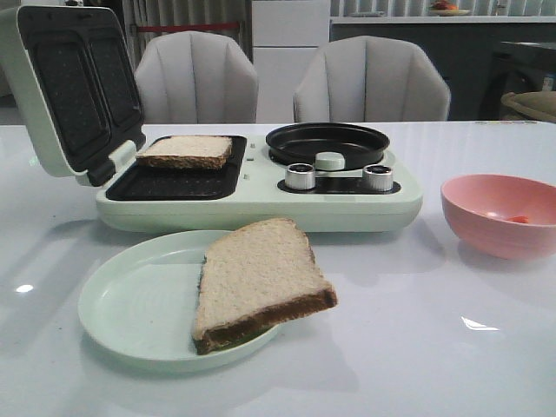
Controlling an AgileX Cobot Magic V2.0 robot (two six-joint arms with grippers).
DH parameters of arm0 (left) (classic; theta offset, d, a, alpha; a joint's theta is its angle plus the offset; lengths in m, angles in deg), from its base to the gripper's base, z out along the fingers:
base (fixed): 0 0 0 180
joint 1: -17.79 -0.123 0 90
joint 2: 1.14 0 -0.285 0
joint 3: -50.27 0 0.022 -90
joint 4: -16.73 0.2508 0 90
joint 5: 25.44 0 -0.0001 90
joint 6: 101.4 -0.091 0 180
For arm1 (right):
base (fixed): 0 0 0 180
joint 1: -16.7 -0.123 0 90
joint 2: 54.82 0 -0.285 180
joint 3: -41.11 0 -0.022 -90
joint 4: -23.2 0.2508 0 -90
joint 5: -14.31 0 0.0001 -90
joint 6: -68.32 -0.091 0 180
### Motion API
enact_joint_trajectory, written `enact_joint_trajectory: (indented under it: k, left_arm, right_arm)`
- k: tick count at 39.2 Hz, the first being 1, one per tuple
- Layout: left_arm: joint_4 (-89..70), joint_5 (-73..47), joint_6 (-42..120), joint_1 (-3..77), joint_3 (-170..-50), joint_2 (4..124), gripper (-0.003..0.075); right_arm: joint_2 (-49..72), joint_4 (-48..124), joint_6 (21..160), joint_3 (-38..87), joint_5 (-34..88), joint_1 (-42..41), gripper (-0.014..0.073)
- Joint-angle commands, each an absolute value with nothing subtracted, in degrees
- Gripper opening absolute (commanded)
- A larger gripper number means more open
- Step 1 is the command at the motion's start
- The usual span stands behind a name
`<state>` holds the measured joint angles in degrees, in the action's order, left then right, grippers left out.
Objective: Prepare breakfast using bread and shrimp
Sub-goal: 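Withdraw the left gripper from the sandwich maker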
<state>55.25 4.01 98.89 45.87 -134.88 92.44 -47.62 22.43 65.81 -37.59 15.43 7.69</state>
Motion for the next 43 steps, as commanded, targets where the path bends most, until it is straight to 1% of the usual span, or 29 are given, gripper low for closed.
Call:
enact_joint_trajectory:
  k: [1,4,7,12,18,24,30,37,43]
  left_arm:
    - [52.86,2.88,99.18,46.37,-136.61,86.72,0.0604]
    - [50.78,4.11,98.36,46.37,-135.75,83.68,0.0604]
    - [48.92,4.04,93.28,46.37,-132.94,80.72,0.0604]
    - [43.90,0.76,89.81,44.53,-126.16,74.47,0.0604]
    - [37.00,-3.09,89.37,39.57,-117.43,65.84,0.0604]
    - [26.48,-5.42,80.27,34.69,-108.64,58.30,0.0604]
    - [18.54,-7.61,75.94,31.01,-101.40,51.40,0.0604]
    - [11.21,-13.03,71.75,29.88,-92.82,44.37,0.0604]
    - [11.16,-17.83,71.75,29.88,-83.92,38.19,0.0604]
  right_arm:
    - [-48.86,22.45,66.27,-36.69,10.95,7.98,0.0134]
    - [-48.86,22.45,66.27,-36.69,10.95,7.98,0.0134]
    - [-48.86,22.45,66.27,-36.69,10.95,7.98,0.0134]
    - [-48.86,22.45,66.27,-36.69,10.95,7.98,0.0134]
    - [-48.86,22.45,66.27,-36.69,10.95,7.98,0.0134]
    - [-48.86,22.45,66.27,-36.69,10.95,7.98,0.0134]
    - [-48.86,22.45,66.27,-36.69,10.95,7.98,0.0134]
    - [-48.86,22.45,66.27,-36.69,10.95,7.98,0.0134]
    - [-48.86,22.45,66.27,-36.69,10.95,7.98,0.0134]
